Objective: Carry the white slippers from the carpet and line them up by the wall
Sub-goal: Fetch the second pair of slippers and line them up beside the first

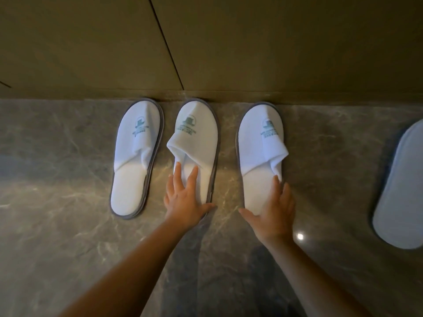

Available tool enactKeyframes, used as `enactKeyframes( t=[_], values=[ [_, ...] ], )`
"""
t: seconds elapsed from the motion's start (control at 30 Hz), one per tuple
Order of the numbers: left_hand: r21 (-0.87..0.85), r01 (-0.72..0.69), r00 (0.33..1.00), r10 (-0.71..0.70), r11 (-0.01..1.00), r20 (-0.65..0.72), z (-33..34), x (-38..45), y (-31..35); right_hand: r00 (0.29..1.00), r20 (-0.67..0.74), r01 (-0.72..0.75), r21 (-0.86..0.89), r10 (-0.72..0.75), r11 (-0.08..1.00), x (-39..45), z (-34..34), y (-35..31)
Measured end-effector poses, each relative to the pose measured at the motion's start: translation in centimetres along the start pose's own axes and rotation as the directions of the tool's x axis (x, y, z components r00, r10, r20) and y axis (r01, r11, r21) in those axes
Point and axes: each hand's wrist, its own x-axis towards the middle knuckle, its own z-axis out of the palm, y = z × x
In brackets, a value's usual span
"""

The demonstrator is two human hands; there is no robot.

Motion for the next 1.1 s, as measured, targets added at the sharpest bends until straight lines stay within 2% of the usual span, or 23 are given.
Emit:
enactKeyframes(
  t=[0.1, 0.2, 0.67, 0.77, 0.83, 0.93, 1.1],
  values=[
    [0.023, 0.002, 1.0, -0.002, 1.0, 0.022, 0.5, 0.1, -0.2, 0.999, 0.045, 0.01, -0.094, -0.005, 0.996, -0.4, 1.0, -0.1],
    [0.021, -0.004, 1.0, 0.004, 1.0, 0.006, 0.6, 0.2, -0.3, 0.999, 0.028, 0.027, -0.141, -0.023, 0.99, -0.1, 1.2, -0.5],
    [0.03, -0.01, 1.0, 0.009, 1.0, 0.03, 0.3, 0.1, -0.3, 1.0, 0.004, 0.018, -0.101, -0.018, 0.995, -0.2, 1.9, -1.2],
    [0.067, -0.022, 0.999, 0.024, 0.997, -0.023, 0.0, -0.2, 0.0, 1.0, 0.003, 0.03, -0.112, -0.03, 0.993, -0.3, 1.8, -1.3],
    [0.115, -0.08, 0.993, 0.09, 0.99, -0.083, -0.2, -0.5, 0.5, 0.999, -0.011, 0.05, -0.134, -0.052, 0.99, -0.5, 1.1, -1.2],
    [0.138, -0.25, 0.956, 0.266, 0.958, -0.121, 0.1, -1.3, 2.7, 0.996, -0.07, 0.044, -0.099, -0.051, 0.994, -0.5, -1.1, 0.2],
    [0.163, -0.428, 0.902, 0.432, 0.889, 0.012, 2.7, -1.2, 8.1, 0.961, -0.258, -0.112, -0.028, 0.101, 0.993, -0.2, -6.2, 6.2]
  ],
)
